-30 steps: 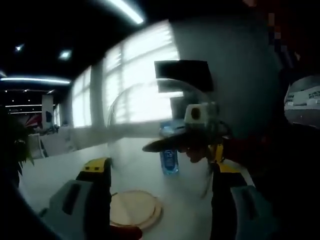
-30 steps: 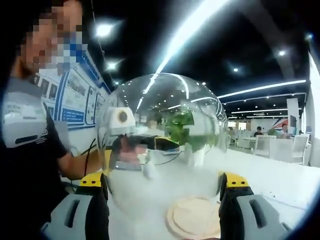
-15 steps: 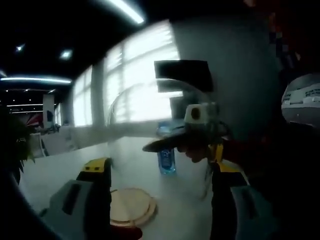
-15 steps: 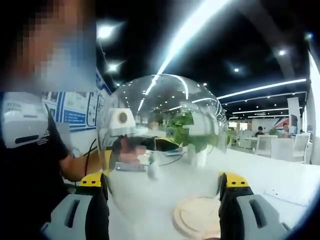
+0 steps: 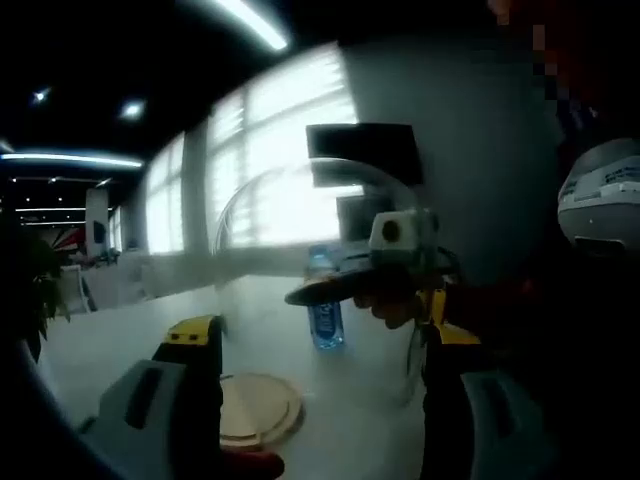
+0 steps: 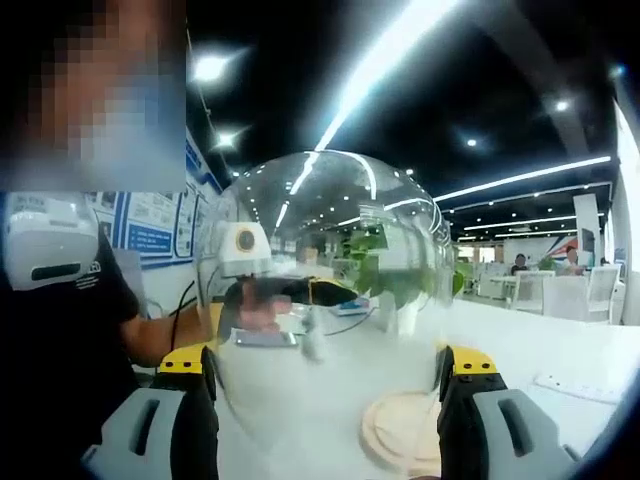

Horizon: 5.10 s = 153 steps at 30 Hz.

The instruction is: Open the cover put in the Mizone put the cover back on

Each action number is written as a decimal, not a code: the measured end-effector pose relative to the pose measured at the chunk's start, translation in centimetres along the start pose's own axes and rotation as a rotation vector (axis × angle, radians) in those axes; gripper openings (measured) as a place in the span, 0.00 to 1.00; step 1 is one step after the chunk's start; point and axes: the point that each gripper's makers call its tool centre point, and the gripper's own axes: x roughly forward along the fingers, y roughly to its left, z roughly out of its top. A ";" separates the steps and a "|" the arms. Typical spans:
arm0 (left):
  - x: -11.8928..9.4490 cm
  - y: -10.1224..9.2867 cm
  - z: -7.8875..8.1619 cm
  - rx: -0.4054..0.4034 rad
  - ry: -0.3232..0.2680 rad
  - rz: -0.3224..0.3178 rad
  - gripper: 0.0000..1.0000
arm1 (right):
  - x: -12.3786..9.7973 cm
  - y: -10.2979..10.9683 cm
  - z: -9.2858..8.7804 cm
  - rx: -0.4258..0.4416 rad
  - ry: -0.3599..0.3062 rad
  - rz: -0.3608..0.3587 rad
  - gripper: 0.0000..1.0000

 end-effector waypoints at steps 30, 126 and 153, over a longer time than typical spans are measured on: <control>-1.6 -2.6 0.3 -0.034 -0.024 0.011 0.71 | -0.8 3.2 -0.9 0.138 0.021 0.026 0.86; -8.1 4.3 -4.1 -0.099 0.005 0.254 0.32 | -9.5 -1.9 -3.3 0.042 0.045 -0.379 0.14; -7.1 6.8 -6.7 -0.037 0.044 0.335 0.32 | -8.4 -2.4 -3.7 0.029 0.075 -0.534 0.13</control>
